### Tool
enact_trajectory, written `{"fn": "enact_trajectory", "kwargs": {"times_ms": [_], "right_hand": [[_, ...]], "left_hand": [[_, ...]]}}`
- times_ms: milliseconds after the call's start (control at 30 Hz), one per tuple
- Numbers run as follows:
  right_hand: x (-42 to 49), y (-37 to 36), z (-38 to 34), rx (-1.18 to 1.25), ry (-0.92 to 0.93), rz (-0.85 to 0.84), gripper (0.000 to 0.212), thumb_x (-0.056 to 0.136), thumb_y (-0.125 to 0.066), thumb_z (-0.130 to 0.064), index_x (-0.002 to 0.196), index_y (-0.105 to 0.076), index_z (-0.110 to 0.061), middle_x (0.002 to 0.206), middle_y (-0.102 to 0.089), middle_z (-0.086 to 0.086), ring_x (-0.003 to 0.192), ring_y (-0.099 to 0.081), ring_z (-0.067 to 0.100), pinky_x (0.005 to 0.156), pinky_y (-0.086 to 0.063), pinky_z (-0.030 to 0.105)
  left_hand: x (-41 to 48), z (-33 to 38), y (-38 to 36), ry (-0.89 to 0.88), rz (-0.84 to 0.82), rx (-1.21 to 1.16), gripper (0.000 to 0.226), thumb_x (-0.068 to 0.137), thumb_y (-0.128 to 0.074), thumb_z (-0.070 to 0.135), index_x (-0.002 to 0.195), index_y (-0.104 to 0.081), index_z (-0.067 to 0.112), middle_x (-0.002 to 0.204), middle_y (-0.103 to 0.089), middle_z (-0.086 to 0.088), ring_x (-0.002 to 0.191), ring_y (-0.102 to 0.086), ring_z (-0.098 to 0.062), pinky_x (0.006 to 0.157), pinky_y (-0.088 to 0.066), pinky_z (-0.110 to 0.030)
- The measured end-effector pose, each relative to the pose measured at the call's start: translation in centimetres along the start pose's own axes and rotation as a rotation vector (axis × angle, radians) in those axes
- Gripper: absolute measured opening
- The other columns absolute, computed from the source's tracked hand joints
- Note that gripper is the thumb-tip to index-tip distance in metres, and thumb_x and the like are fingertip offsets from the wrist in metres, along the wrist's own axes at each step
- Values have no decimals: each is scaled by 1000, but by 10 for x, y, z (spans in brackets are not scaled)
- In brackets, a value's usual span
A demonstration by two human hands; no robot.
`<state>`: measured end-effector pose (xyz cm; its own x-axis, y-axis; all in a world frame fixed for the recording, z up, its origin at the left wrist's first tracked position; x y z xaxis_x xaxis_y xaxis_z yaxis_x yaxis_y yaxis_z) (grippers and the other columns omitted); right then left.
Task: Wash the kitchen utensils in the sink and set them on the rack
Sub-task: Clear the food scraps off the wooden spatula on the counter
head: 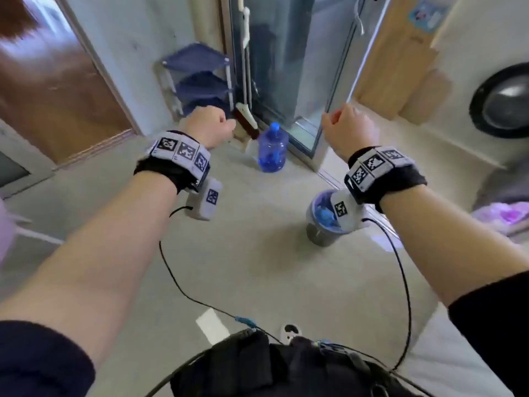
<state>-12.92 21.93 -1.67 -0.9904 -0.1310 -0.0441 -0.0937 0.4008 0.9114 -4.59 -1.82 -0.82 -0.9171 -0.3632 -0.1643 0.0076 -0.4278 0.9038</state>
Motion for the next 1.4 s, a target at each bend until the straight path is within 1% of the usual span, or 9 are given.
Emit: {"fn": "enact_trajectory", "kwargs": {"times_ms": [100, 233, 400, 633, 767, 967, 1133, 1267, 1400], "right_hand": [[11, -12, 1, -42, 12, -16, 28, 92, -41, -39, 98, -57, -16, 100, -64, 11, 88, -56, 31, 74, -38, 32], [17, -25, 18, -123, -9, -44, 32, 94, -39, -41, 100, -57, -16, 100, -64, 11, 92, -58, 32, 77, -39, 32], [9, -36, 29, -176, 0, -92, 31, 94, -39, -41, 99, -58, -16, 101, -64, 14, 94, -59, 33, 75, -38, 33], [-9, -36, 15, -132, 54, -90, 24, 95, -41, -35, 99, -51, -13, 93, -65, 15, 89, -60, 35, 71, -39, 33], [-26, -37, 15, -114, 64, -95, 23, 95, -41, -32, 98, -52, -12, 93, -64, 15, 91, -60, 35, 71, -37, 34], [-50, -38, 12, -82, 87, -86, 22, 97, -39, -30, 104, -46, -10, 84, -58, 10, 83, -58, 29, 66, -33, 32], [-55, -44, -2, -62, 124, -136, 23, 97, -42, -32, 103, -47, -10, 96, -65, 14, 89, -61, 33, 68, -36, 32], [-55, -57, -29, -62, 220, -166, 23, 96, -43, -30, 103, -47, -9, 94, -66, 15, 86, -61, 34, 65, -34, 30], [-71, -84, -68, -66, 360, -256, 24, 96, -44, -32, 105, -47, -10, 90, -66, 13, 85, -62, 34, 65, -38, 33]], "left_hand": [[10, -12, -12, 29, -70, 95, 33, 95, -44, 31, 88, -61, 3, 96, -58, -23, 94, -55, -35, 76, -39, -35], [25, -20, -39, 15, -178, 122, 33, 91, -43, 34, 64, -45, 16, 96, -60, -17, 84, -52, -31, 75, -40, -34], [23, -23, -50, -4, -214, 198, 21, 91, -42, 34, 83, -52, 18, 105, -63, -16, 100, -58, -31, 82, -43, -35], [7, -49, -42, 1, -198, 237, 32, 94, -41, 38, 99, -60, 12, 103, -63, -10, 87, -52, -24, 72, -38, -29], [-12, -60, -35, 11, -186, 238, 31, 94, -42, 38, 97, -60, 13, 101, -62, -9, 92, -56, -27, 76, -42, -30], [-43, -63, -34, 2, -183, 182, 24, 92, -47, 36, 82, -56, 16, 83, -54, -2, 79, -50, -21, 67, -36, -28], [-69, -87, -31, 36, -143, 134, 32, 92, -47, 37, 64, -42, 21, 71, -53, -1, 67, -51, -20, 62, -41, -29], [-93, -109, -21, 116, -97, 118, 27, 92, -46, 36, 72, -45, 17, 71, -49, 1, 69, -48, -19, 58, -35, -26], [-132, -145, -23, 279, -88, 94, 23, 93, -44, 36, 79, -48, 17, 83, -53, -2, 77, -50, -22, 66, -38, -29]]}}
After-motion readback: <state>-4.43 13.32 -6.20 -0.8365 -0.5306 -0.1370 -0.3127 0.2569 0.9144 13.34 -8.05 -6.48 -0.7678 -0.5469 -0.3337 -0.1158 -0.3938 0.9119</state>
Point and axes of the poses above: each hand's wrist, its own x-axis towards the middle knuckle, its own y-axis out of the back of the hand, z = x × y, the point moved 5 cm from there along x, towards the middle knuckle
